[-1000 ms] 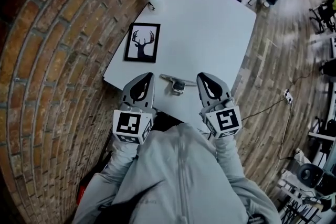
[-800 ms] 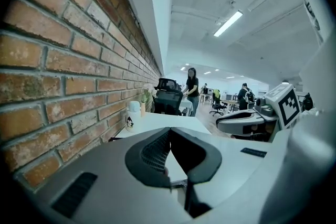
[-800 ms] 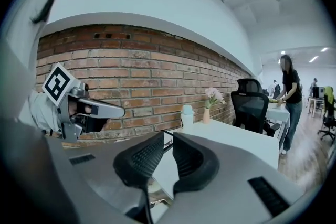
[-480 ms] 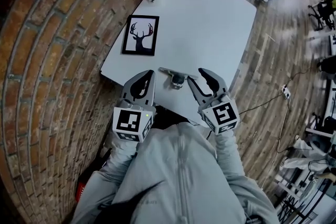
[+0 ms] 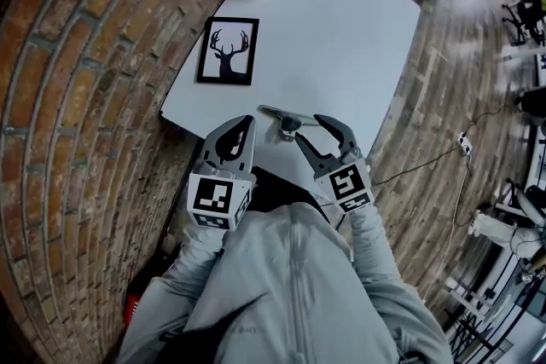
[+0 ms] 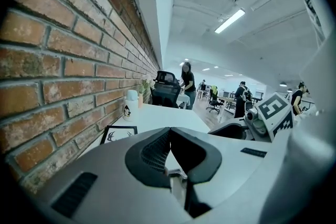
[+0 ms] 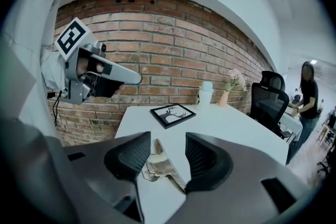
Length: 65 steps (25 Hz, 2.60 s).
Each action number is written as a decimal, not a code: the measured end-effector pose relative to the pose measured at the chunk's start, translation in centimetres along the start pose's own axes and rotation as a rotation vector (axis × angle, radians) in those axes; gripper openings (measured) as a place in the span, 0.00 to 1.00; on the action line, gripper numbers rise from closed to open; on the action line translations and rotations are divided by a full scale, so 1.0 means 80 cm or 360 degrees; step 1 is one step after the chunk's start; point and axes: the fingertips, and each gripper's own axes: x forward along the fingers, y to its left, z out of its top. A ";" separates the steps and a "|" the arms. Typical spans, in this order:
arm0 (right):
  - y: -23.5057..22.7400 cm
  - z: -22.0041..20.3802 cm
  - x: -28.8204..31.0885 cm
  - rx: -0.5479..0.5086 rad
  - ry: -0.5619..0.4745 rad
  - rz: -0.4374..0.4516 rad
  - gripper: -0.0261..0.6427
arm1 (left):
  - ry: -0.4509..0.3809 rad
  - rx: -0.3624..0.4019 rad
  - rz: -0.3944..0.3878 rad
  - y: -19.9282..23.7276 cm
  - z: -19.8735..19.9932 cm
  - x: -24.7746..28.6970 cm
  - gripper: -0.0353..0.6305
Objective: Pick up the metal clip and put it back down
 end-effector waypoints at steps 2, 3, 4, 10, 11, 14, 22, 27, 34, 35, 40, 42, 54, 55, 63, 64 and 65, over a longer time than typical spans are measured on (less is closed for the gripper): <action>0.005 -0.010 0.006 -0.0031 0.0035 0.0022 0.33 | 0.0017 -0.0001 -0.0007 0.000 -0.006 0.002 0.09; 0.008 -0.014 0.009 -0.0046 0.0050 0.0034 0.33 | 0.0026 -0.0001 -0.0010 0.000 -0.009 0.003 0.09; 0.011 -0.019 0.013 -0.0060 0.0067 0.0047 0.33 | 0.0034 -0.0003 -0.0013 0.000 -0.012 0.004 0.09; 0.030 -0.053 0.033 -0.0151 0.0193 0.0136 0.36 | 0.0081 -0.0030 -0.0020 0.002 -0.033 0.009 0.09; 0.033 -0.058 0.037 -0.0169 0.0211 0.0147 0.36 | 0.0089 -0.0033 -0.0022 0.002 -0.036 0.010 0.09; 0.039 -0.071 0.047 -0.0220 0.0250 0.0164 0.36 | 0.0111 -0.0039 -0.0031 0.001 -0.045 0.012 0.09; 0.042 -0.100 0.071 -0.0300 0.0311 0.0156 0.36 | 0.0141 -0.0066 -0.0034 -0.001 -0.067 0.018 0.09; 0.040 -0.107 0.084 -0.0343 0.0320 0.0155 0.36 | 0.0156 -0.0083 -0.0025 0.001 -0.079 0.022 0.09; 0.032 -0.113 0.102 -0.0368 0.0343 0.0166 0.36 | 0.0190 -0.0100 -0.0017 0.003 -0.093 0.022 0.09; 0.032 -0.114 0.104 -0.0382 0.0347 0.0170 0.36 | 0.0193 -0.0103 -0.0016 0.004 -0.094 0.021 0.09; 0.035 -0.114 0.109 -0.0479 0.0359 0.0183 0.35 | 0.0202 -0.0116 -0.0006 0.010 -0.098 0.019 0.09; 0.034 -0.114 0.110 -0.0472 0.0354 0.0186 0.35 | 0.0207 -0.0118 -0.0003 0.012 -0.099 0.020 0.09; 0.025 -0.107 0.113 -0.0531 0.0370 0.0138 0.24 | 0.0203 -0.0122 0.0018 0.020 -0.095 0.022 0.09; 0.024 -0.106 0.114 -0.0517 0.0368 0.0137 0.23 | 0.0202 -0.0123 0.0023 0.022 -0.095 0.022 0.09; 0.016 -0.087 0.111 -0.0378 0.0309 0.0131 0.21 | 0.0182 -0.0122 0.0057 0.032 -0.086 0.020 0.09; 0.014 -0.083 0.110 -0.0359 0.0297 0.0126 0.21 | 0.0177 -0.0119 0.0059 0.033 -0.084 0.020 0.09; 0.013 -0.079 0.108 -0.0343 0.0285 0.0120 0.21 | 0.0171 -0.0117 0.0061 0.034 -0.081 0.020 0.09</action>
